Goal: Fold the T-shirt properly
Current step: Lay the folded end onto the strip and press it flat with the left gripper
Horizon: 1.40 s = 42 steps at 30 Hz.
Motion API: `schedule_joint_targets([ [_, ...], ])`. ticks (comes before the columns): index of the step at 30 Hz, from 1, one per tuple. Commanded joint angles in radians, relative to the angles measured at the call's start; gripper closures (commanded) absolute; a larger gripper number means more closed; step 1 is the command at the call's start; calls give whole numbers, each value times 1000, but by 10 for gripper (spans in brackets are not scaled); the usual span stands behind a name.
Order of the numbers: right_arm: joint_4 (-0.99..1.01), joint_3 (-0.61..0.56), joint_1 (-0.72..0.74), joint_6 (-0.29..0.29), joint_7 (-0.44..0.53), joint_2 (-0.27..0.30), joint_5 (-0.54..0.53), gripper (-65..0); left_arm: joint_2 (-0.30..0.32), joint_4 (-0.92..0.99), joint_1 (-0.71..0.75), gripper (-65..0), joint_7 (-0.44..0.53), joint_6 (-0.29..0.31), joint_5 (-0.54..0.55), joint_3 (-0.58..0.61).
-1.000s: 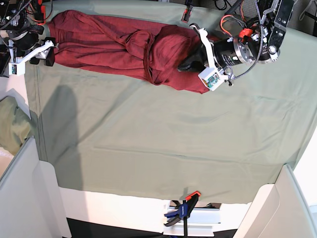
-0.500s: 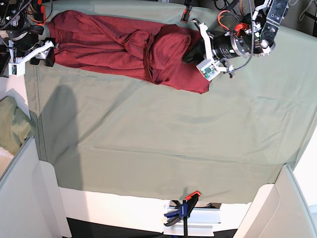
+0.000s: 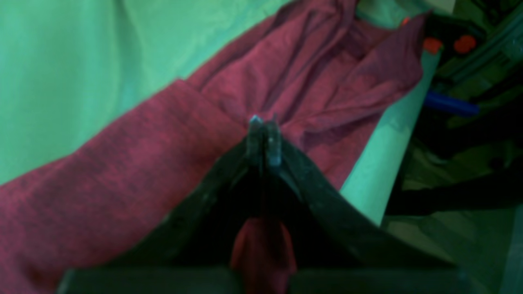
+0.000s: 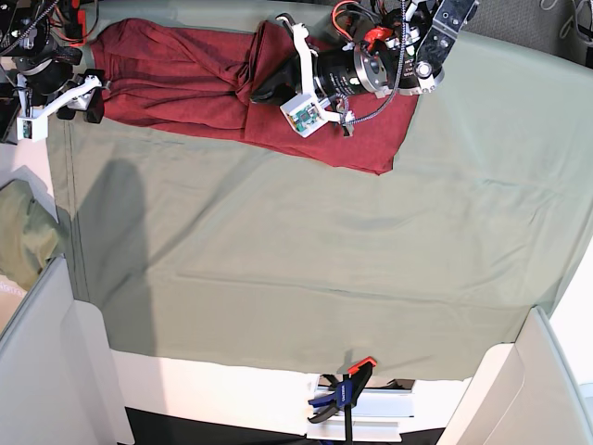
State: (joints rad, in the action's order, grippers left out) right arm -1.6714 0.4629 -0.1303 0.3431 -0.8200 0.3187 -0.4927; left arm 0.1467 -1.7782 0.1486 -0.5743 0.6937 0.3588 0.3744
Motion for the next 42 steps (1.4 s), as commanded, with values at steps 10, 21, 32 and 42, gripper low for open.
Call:
schedule_joint_targets([
  [10,-27,68,-53,-5,-57,16,-70,-434,140,-19,-10,0,25,4,18,-9],
  [21,-26,68,-101,6,-98,16,-107,-434,161,-19,-13,0,25,4,19,-9],
  [32,-23,65,-101,29,-101,16,-114,-434,161,-19,-13,0,25,4,24,-9],
  [42,7,31,-101,51,-105,16,-143,-434,161,-19,-13,0,24,4,26,-9],
])
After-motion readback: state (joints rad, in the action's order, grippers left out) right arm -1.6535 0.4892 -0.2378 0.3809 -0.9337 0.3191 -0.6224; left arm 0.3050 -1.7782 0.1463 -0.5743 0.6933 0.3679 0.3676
